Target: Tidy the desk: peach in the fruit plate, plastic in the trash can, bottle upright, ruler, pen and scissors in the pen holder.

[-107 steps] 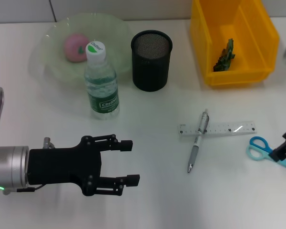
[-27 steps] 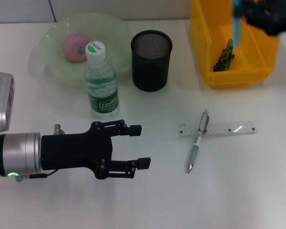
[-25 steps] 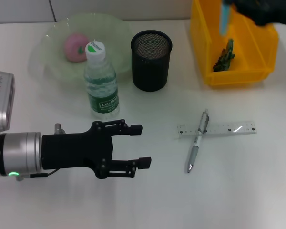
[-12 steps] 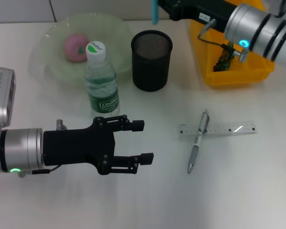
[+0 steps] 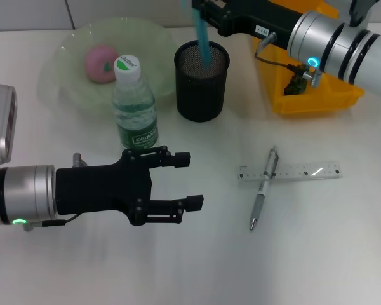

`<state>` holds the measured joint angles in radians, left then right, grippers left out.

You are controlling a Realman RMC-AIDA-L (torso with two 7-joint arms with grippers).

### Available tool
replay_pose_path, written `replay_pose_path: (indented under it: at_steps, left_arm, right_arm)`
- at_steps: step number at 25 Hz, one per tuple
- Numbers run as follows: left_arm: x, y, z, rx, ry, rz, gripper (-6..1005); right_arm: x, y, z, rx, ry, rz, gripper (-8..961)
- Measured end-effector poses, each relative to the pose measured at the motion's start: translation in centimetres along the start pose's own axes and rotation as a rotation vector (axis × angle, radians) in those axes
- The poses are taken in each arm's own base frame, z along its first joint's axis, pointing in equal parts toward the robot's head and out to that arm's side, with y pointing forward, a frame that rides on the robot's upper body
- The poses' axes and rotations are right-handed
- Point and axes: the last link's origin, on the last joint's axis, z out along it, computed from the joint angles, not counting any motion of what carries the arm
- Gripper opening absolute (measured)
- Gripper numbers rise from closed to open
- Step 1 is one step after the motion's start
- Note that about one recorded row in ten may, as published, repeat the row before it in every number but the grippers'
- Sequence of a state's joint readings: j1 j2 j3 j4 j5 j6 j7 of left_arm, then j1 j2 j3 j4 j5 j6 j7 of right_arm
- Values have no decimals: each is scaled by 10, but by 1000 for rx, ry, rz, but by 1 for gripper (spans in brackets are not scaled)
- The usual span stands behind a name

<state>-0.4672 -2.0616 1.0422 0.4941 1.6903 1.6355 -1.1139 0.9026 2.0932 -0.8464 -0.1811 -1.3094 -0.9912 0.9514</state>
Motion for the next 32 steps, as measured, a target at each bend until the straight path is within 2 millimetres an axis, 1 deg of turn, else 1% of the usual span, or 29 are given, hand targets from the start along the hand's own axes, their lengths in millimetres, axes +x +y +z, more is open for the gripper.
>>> replay_pose_path:
  at_steps: [7, 10, 13, 14, 15, 16, 17, 18, 19, 20, 21, 23, 24, 25, 26, 27, 29, 30, 32]
  left_arm:
    - [1, -1, 0, 1, 0, 3, 800]
    - [1, -1, 0, 1, 0, 5, 800]
    - [0, 0, 0, 1, 0, 5, 800]
    - [0, 0, 0, 2, 0, 3, 800]
    - [0, 0, 0, 2, 0, 3, 800]
    - [-1, 0, -1, 2, 0, 3, 800]
    - [-1, 0, -1, 2, 0, 2, 800]
    - [-1, 0, -1, 2, 0, 2, 800]
    - [-1, 1, -1, 2, 0, 0, 800]
    - [-1, 1, -1, 2, 0, 0, 800]
    - [-1, 1, -2, 2, 0, -1, 800]
    - [-1, 1, -2, 2, 0, -2, 800]
    - [-1, 1, -2, 0, 2, -3, 800]
    - [-1, 1, -1, -1, 2, -3, 800]
    - [-1, 1, -1, -1, 2, -3, 801]
    - [-1, 1, -1, -2, 2, -4, 801]
    - [-1, 2, -1, -3, 3, -6, 801]
    - [-1, 2, -1, -3, 3, -6, 801]
    - [-1, 2, 0, -5, 4, -7, 801]
  right_arm:
    - [4, 3, -2, -18, 18, 3, 398]
    - [5, 2, -5, -19, 13, 10, 490]
    - [1, 1, -11, -53, 6, 25, 582]
    - [-4, 1, -20, -104, 26, 38, 580]
    - [-4, 1, -20, -104, 26, 38, 578]
    - [-6, 1, -27, -130, 47, 45, 576]
    - [-17, 4, -42, -186, 96, 16, 574]
    - [-17, 4, -42, -186, 96, 16, 588]
    - [-27, 12, -59, -253, 177, -58, 602]
    - [-27, 12, -59, -253, 177, -58, 615]
    - [-33, 17, -67, -282, 218, -100, 629]
    - [-41, 24, -79, -337, 326, -178, 657]
    - [-47, 29, -89, -378, 448, -242, 656]
    - [-47, 29, -89, -378, 448, -242, 656]
    - [-48, 32, -94, -416, 554, -283, 655]
    - [-48, 32, -94, -416, 554, -283, 654]
    - [-46, 33, -96, -448, 678, -342, 653]
    - [-46, 33, -96, -448, 678, -342, 652]
    - [-43, 32, -93, -450, 739, -376, 649]
